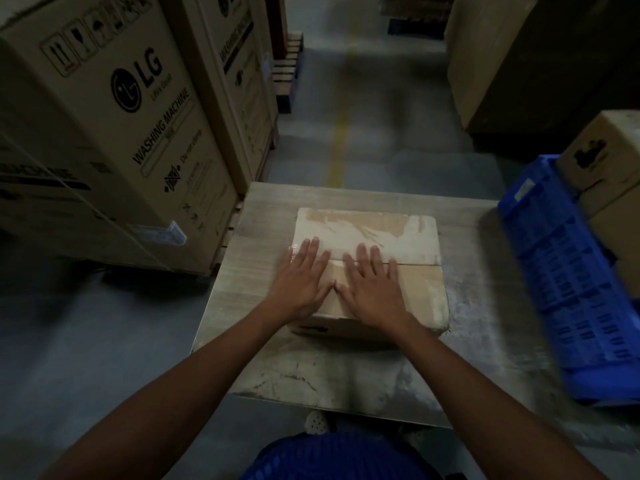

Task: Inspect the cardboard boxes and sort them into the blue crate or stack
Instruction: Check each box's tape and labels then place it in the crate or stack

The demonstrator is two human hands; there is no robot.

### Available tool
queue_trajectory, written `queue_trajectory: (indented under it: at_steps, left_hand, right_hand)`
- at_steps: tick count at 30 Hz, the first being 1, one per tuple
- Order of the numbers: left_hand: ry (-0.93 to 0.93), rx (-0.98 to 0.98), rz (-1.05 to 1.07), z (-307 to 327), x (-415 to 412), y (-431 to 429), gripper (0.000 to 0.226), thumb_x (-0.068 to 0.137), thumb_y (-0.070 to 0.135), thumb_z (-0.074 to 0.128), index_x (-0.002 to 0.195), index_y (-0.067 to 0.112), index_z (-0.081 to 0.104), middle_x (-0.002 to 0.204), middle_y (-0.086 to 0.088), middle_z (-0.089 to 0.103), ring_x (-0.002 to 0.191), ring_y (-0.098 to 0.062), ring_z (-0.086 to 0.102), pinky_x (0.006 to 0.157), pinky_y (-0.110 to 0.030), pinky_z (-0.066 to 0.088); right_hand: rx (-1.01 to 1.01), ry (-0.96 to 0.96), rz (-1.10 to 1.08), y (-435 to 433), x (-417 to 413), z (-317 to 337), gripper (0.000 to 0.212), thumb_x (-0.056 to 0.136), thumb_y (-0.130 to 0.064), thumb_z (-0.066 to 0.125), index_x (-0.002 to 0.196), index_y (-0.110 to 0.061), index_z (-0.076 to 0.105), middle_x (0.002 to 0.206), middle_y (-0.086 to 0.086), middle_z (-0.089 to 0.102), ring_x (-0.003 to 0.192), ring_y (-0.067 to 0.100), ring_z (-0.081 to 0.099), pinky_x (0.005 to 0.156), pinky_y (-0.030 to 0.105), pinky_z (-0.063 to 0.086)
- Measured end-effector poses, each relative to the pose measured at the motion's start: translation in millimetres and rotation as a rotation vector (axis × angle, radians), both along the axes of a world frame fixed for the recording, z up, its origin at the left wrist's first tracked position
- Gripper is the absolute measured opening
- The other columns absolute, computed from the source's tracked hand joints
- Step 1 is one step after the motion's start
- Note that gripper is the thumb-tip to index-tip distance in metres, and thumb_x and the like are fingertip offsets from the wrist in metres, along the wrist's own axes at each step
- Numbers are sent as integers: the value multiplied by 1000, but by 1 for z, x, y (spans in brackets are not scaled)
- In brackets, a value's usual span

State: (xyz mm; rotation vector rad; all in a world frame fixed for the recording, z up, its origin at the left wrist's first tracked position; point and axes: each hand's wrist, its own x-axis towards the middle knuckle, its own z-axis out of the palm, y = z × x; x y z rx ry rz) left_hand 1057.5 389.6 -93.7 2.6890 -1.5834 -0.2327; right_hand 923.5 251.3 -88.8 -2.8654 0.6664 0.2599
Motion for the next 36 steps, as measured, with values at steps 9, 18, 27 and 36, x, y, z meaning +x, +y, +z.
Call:
queue_trajectory:
  at_steps: [9,18,27,36]
  left_hand:
    - [-17,-52,-15,9,4,-10,65,100,58,27,153,19,32,162,-17,23,149,-31,19,121,-45,14]
    - [45,-4,-3,4,29,-36,72,102,58,24,160,25,-2,167,-11,-12,154,-26,-12,123,-47,-7]
    - [25,-72,31,29,15,-77,66,98,60,33,149,18,32,161,-19,21,149,-35,17,119,-54,16]
    - [138,-18,-95,-3,-19,-112,63,102,59,11,158,35,-4,165,1,-22,150,-20,-25,121,-52,-14]
  right_hand:
    - [5,-23,1,-10,3,15,73,93,-74,24,155,-35,28,167,5,17,152,29,15,118,55,20]
    - [26,17,-21,-41,29,9,82,95,-76,22,161,-34,1,169,1,-12,156,24,-11,122,55,-2]
    - [118,-43,-126,-67,18,23,80,95,-66,44,161,-31,13,170,2,2,156,24,1,123,52,5]
    - [97,110,-233,-94,-17,15,85,96,-72,28,160,-31,-10,166,4,-25,153,24,-22,122,56,-4]
